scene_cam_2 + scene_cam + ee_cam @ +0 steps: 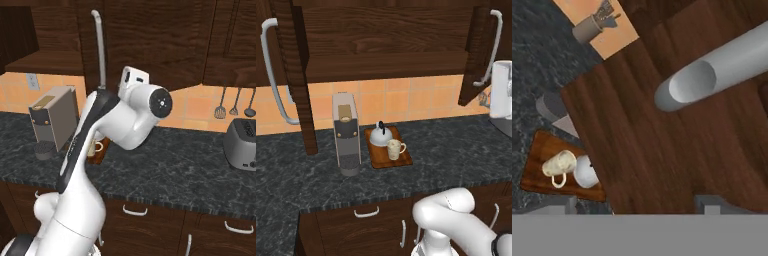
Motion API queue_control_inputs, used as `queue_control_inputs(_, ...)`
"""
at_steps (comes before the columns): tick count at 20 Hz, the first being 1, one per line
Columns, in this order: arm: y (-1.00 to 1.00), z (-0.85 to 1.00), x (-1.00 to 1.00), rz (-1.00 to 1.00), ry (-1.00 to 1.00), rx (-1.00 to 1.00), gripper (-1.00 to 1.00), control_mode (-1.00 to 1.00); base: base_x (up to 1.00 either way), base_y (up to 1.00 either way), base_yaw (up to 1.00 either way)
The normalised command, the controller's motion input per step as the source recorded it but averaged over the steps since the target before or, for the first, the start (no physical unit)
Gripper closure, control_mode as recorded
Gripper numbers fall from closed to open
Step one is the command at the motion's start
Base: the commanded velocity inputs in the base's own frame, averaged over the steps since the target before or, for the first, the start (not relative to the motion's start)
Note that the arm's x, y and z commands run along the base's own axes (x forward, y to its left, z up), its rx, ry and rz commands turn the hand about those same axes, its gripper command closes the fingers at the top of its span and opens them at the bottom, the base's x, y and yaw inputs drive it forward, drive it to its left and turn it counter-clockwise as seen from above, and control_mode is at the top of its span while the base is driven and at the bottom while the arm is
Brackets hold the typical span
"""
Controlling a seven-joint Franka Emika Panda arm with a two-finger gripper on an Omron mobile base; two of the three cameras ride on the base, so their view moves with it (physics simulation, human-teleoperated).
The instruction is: Pick the kettle from the counter and place it on the tray. Then pick the mug from the cabinet and place it on the tray. Then close the cabinet doors.
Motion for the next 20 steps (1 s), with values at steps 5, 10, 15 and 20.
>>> queue_control_inputs(5, 0.17, 0.00, 0.95, -0.15, 0.00, -0.02, -1.00, -1.00, 0.00, 0.00, 0.00)
queue_control_inputs(10, 0.05, 0.00, 0.93, -0.10, 0.00, -0.01, -1.00, -1.00, 0.00, 0.00, 0.00)
queue_control_inputs(15, 0.05, 0.00, 0.84, -0.08, 0.00, 0.00, -1.00, -1.00, 0.00, 0.00, 0.00)
queue_control_inputs(20, 0.01, 0.00, 0.71, -0.08, -0.03, 0.00, -1.00, -1.00, 0.00, 0.00, 0.00)
